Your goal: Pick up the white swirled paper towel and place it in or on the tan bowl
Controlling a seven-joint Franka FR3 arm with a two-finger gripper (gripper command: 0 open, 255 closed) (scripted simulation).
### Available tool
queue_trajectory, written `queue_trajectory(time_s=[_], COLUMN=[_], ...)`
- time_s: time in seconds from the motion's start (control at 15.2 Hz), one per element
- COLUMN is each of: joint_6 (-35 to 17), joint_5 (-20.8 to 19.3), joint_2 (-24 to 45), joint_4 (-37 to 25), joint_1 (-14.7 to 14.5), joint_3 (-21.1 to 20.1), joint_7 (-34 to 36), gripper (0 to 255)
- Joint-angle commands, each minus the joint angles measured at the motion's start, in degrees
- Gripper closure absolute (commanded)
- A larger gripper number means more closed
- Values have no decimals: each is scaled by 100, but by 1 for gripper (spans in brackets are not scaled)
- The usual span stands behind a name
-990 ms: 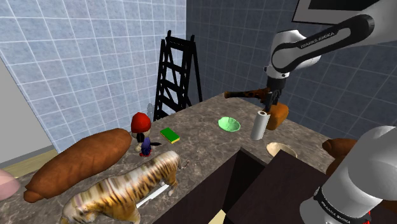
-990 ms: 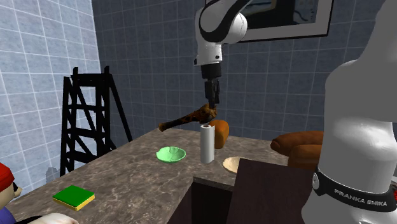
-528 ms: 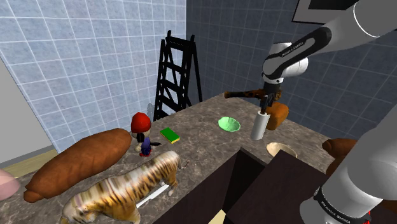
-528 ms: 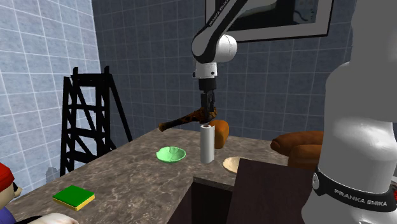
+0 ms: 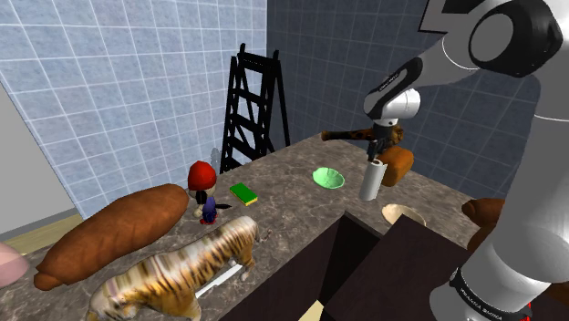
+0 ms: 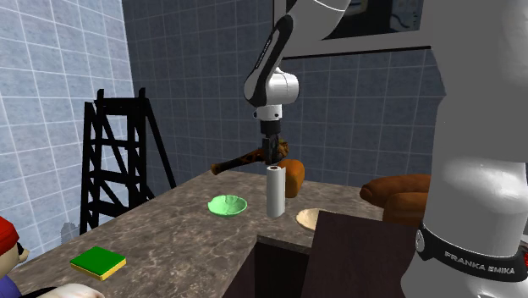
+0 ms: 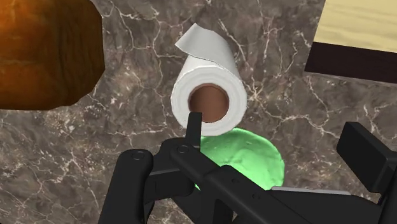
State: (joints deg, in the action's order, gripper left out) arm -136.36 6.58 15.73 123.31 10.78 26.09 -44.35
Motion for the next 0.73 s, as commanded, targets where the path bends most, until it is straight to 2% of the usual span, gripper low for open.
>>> queue_trajectory(time_s=[0.0, 0.13, 0.66], joint_6=[-48, -57, -483], joint_5=[331, 589, 834], joint_2=[458, 887, 1323], joint_4=[-396, -807, -796], joint_1=[222, 444, 587], joint_3=[-87, -208, -387], joint_7=[-331, -568, -729], gripper=[0, 0, 0])
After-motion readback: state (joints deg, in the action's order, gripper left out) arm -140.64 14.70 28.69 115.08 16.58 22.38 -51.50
